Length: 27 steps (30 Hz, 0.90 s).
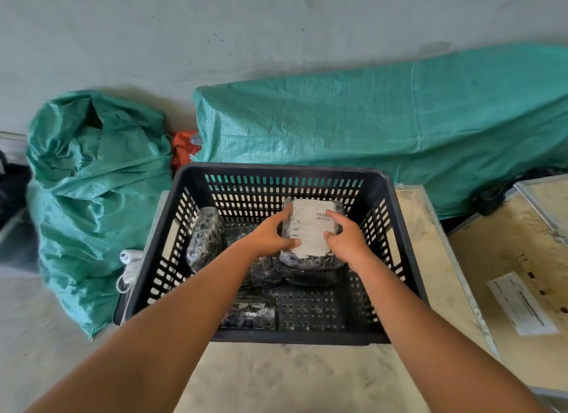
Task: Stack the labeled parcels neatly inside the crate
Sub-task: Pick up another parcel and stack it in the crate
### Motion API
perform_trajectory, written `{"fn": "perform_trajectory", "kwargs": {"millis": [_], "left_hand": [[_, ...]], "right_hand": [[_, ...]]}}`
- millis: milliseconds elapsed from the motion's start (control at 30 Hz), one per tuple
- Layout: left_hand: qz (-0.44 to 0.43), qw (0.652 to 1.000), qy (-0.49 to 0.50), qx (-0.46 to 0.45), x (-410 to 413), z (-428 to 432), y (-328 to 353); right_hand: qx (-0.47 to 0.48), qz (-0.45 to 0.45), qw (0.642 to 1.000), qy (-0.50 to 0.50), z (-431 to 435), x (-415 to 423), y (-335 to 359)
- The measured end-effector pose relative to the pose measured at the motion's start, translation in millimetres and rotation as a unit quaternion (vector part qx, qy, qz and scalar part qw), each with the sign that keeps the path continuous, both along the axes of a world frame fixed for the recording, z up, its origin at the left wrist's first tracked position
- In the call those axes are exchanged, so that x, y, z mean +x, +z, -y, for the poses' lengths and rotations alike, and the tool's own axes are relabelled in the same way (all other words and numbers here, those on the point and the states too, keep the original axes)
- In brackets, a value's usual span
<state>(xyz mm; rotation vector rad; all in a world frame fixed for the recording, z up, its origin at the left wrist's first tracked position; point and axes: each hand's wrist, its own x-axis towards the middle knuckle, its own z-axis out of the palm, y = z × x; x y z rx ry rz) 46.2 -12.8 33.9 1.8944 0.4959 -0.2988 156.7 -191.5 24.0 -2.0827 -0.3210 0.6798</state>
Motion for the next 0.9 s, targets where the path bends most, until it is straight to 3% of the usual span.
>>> {"fn": "perform_trajectory", "kwargs": {"millis": [300,433,500,567,667,767,900], "left_hand": [[0.091,0.989,0.015,0.113,-62.9,-55.6,44.8],[0.186,0.962,0.074,0.188,-105.0,-90.3,73.8],[0.209,0.939,0.109,0.250,-124.0,-100.8,79.7],[0.196,0.932,0.131,0.275,-139.4,-108.7,76.1],[0.161,0.949,0.108,0.250,-155.1,-121.1,61.0],[0.142,0.955,0.076,0.250,-161.4,-126.7,47.8],[0.083,0.963,0.119,0.225,-160.6,-129.6,37.1]], "right_hand": [[0.024,0.229,0.973,-0.005,-25.7,-62.9,32.8],[0.045,0.121,0.990,0.062,-64.6,-85.4,29.4],[0.011,0.127,0.980,0.154,-84.2,-94.0,18.5],[-0.048,0.155,0.952,0.261,-102.1,-100.9,-0.4],[-0.168,0.165,0.896,0.377,-122.7,-104.6,-37.1],[-0.291,0.204,0.829,0.432,-130.7,-105.5,-69.2],[-0.375,0.271,0.757,0.461,-135.6,-110.9,-93.5]]}}
